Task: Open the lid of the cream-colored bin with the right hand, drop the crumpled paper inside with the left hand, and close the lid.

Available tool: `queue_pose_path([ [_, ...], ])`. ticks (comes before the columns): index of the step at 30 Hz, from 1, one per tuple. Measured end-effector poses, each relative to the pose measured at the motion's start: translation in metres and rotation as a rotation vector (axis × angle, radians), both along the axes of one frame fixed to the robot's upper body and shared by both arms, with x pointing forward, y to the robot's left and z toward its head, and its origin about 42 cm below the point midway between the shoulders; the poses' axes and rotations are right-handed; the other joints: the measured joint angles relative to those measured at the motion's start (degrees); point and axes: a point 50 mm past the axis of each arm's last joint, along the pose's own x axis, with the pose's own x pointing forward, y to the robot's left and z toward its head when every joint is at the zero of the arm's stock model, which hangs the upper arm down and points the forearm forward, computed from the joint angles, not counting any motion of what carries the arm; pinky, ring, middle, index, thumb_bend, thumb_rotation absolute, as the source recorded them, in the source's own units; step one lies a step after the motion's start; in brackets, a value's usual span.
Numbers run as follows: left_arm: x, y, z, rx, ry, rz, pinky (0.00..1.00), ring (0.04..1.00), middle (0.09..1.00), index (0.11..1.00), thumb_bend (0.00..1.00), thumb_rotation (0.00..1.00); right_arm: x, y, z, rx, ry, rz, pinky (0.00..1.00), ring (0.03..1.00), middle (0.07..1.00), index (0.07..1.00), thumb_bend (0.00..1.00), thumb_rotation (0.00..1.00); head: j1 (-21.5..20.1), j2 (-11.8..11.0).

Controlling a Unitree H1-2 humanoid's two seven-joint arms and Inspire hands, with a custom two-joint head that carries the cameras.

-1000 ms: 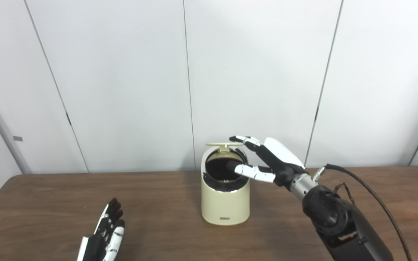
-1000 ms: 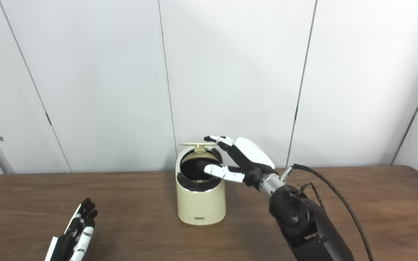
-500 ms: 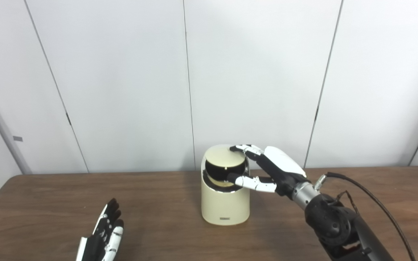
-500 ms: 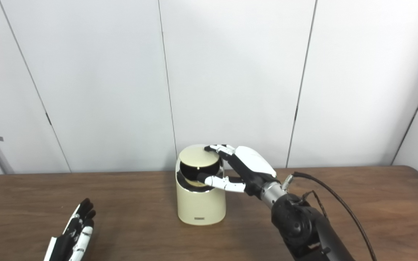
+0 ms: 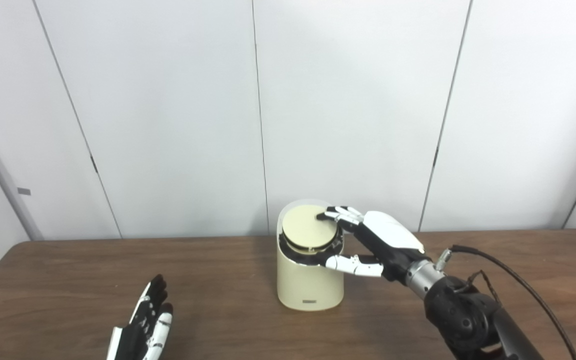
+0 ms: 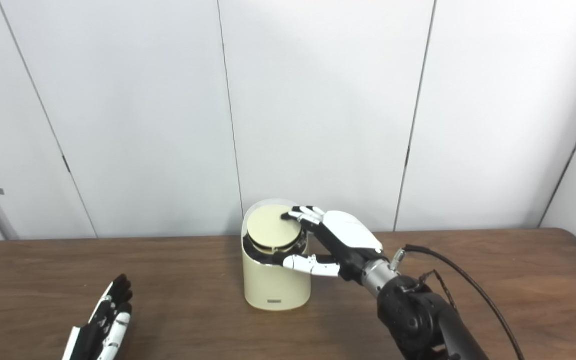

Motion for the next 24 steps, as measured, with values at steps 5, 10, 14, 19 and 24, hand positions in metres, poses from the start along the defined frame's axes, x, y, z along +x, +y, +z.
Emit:
queue_pose_path([
  [5,0.0001,-0.0001,0.0000,-0.009,-0.001,-0.002,1.00,0.962,0.959,0.968,0.32,0.58,-0.0033,0.0005,0.0005,-0.012,0.001,0.008,0.94,1.000,0.955,0.853,0.56,0.93,-0.1,0.4],
  [10,0.0002,-0.0003,0.0000,-0.008,-0.001,-0.004,0.99,0.958,0.958,0.966,0.34,0.59,-0.0046,0.0018,-0.0019,-0.030,0.002,0.012,0.93,1.000,0.960,0.859,0.55,0.94,-0.1,0.4],
  [14,0.0002,-0.0003,0.0000,-0.008,-0.001,-0.002,0.98,0.951,0.953,0.963,0.34,0.59,-0.0053,0.0034,-0.0030,-0.042,-0.001,0.014,0.94,1.000,0.962,0.869,0.55,0.92,0.0,0.8],
  [19,0.0002,-0.0003,-0.0001,-0.010,-0.001,0.000,0.99,0.955,0.952,0.963,0.35,0.58,-0.0075,0.0060,-0.0055,-0.064,-0.009,0.019,0.96,1.000,0.966,0.867,0.54,0.91,0.1,1.1],
  [24,0.0002,-0.0003,-0.0003,-0.014,0.002,0.000,0.99,0.957,0.957,0.969,0.36,0.58,-0.0097,0.0091,-0.0070,-0.085,-0.034,0.043,0.97,1.000,0.962,0.844,0.55,0.91,0.1,1.4],
])
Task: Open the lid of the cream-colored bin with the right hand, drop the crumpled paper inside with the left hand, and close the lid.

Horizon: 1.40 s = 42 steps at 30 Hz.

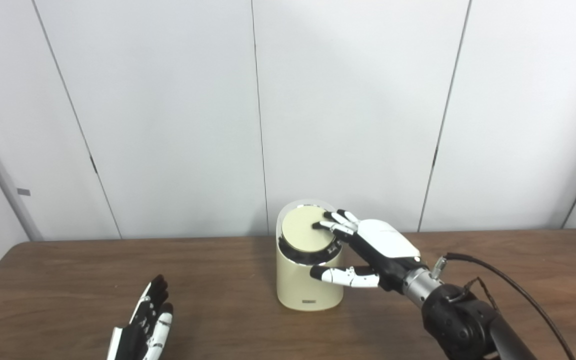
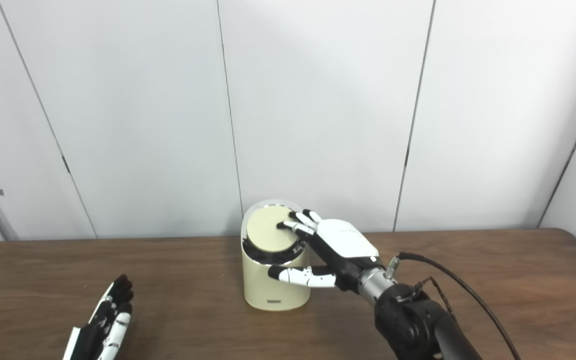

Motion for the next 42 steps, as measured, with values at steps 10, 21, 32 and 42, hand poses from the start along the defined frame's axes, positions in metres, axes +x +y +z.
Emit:
queue_pose_path([
  [10,0.000,0.000,0.000,-0.001,0.005,0.000,0.99,0.958,0.960,0.970,0.36,0.60,-0.005,0.005,-0.003,-0.029,-0.033,0.025,1.00,1.000,0.959,0.840,0.57,0.91,0.0,0.2],
  [21,0.000,0.000,0.000,-0.002,0.009,-0.003,1.00,0.963,0.965,0.976,0.36,0.60,-0.011,0.005,-0.003,-0.048,-0.032,0.028,1.00,1.000,0.955,0.844,0.56,0.91,0.1,0.9],
  [32,0.000,-0.001,-0.001,-0.008,0.017,-0.007,1.00,0.962,0.967,0.974,0.36,0.60,-0.011,0.004,-0.004,-0.048,-0.024,0.022,1.00,1.000,0.960,0.850,0.54,0.96,0.1,1.5],
  [42,0.000,-0.001,-0.001,-0.014,0.019,-0.004,0.99,0.951,0.957,0.966,0.37,0.59,-0.004,0.012,0.006,-0.098,0.069,0.007,0.97,1.000,0.989,0.884,0.58,1.00,0.1,1.5],
])
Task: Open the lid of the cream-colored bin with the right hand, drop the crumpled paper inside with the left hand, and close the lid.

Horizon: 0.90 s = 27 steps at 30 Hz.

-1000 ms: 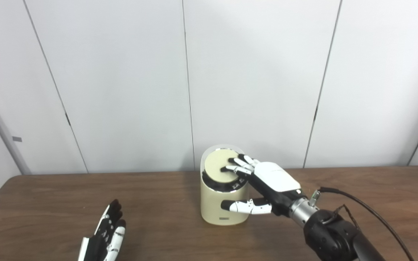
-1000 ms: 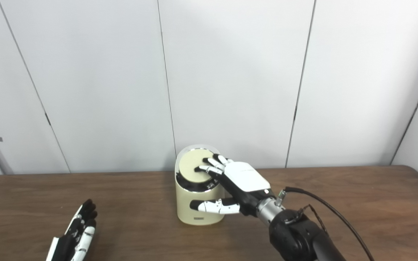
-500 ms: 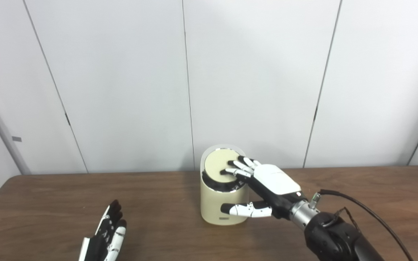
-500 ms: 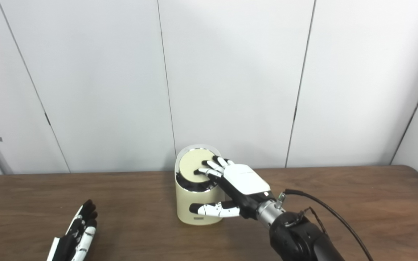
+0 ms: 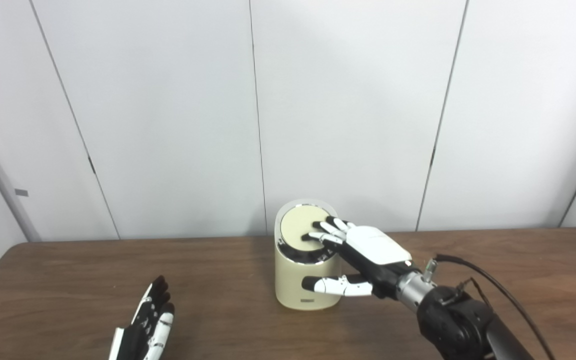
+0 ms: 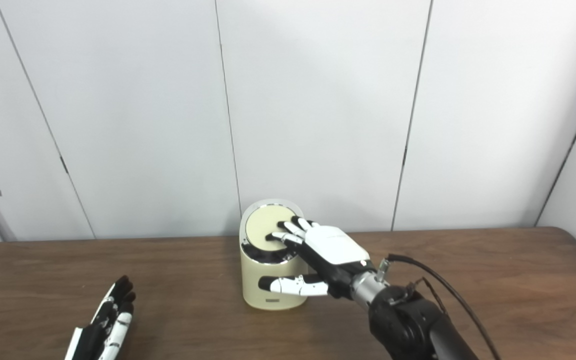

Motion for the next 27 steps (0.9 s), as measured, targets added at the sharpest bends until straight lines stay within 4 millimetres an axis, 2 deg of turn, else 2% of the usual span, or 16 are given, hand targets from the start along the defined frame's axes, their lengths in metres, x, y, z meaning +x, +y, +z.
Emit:
queue_pose_path([
  [10,-0.001,-0.002,-0.001,-0.009,0.003,0.006,1.00,0.949,0.955,0.967,0.37,0.59,0.003,0.002,0.004,-0.003,0.018,-0.007,0.97,1.000,1.000,0.898,0.57,1.00,0.0,-0.1],
  [17,0.000,-0.004,-0.001,-0.012,0.001,0.002,1.00,0.961,0.960,0.966,0.38,0.59,-0.004,-0.002,0.003,0.052,0.015,-0.018,1.00,1.000,1.000,0.953,0.58,1.00,0.0,-0.1],
  [27,0.001,-0.005,0.000,-0.014,-0.001,0.000,1.00,0.964,0.958,0.965,0.36,0.57,-0.012,-0.006,0.008,0.076,0.012,-0.017,0.96,1.000,1.000,0.929,0.57,1.00,0.1,-0.2],
])
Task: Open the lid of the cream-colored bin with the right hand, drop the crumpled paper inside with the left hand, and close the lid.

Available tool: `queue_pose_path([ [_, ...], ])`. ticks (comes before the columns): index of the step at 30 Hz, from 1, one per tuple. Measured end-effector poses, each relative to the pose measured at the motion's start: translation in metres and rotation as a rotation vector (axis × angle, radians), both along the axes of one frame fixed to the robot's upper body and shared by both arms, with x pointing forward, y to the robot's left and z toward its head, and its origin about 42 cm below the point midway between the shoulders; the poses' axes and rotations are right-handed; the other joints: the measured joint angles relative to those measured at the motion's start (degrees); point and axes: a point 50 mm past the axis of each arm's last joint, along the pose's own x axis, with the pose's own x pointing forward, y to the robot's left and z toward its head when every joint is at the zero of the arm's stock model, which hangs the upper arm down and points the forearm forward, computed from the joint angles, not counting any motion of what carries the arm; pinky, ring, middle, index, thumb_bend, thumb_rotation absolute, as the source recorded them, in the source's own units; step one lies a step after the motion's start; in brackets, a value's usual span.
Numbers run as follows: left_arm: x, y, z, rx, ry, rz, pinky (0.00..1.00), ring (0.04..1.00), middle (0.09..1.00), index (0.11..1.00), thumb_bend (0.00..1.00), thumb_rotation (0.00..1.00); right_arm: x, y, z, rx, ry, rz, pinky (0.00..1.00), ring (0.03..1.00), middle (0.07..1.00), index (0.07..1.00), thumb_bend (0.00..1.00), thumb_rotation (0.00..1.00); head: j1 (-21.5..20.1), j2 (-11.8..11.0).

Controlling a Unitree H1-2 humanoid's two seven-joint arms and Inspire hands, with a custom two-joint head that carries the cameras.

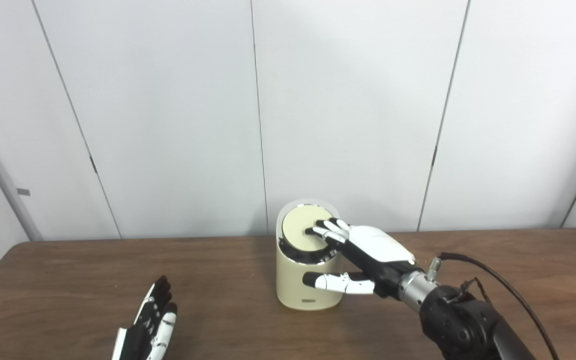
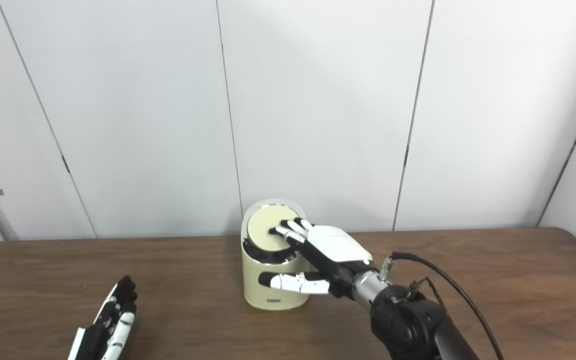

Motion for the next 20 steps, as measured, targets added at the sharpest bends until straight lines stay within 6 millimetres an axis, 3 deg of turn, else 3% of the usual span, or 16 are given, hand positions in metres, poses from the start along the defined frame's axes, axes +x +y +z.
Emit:
queue_pose_path([
  [13,0.000,0.000,0.000,0.001,0.000,0.000,1.00,0.969,0.960,0.968,0.35,0.58,-0.016,-0.023,0.020,0.117,-0.100,-0.073,0.94,1.000,0.987,0.917,0.52,0.99,-0.1,0.0],
  [20,0.000,0.000,0.000,-0.001,-0.001,-0.003,1.00,0.967,0.962,0.971,0.36,0.58,-0.027,-0.042,0.014,0.220,-0.094,-0.117,0.85,0.978,0.984,0.904,0.49,1.00,-0.3,0.3],
])
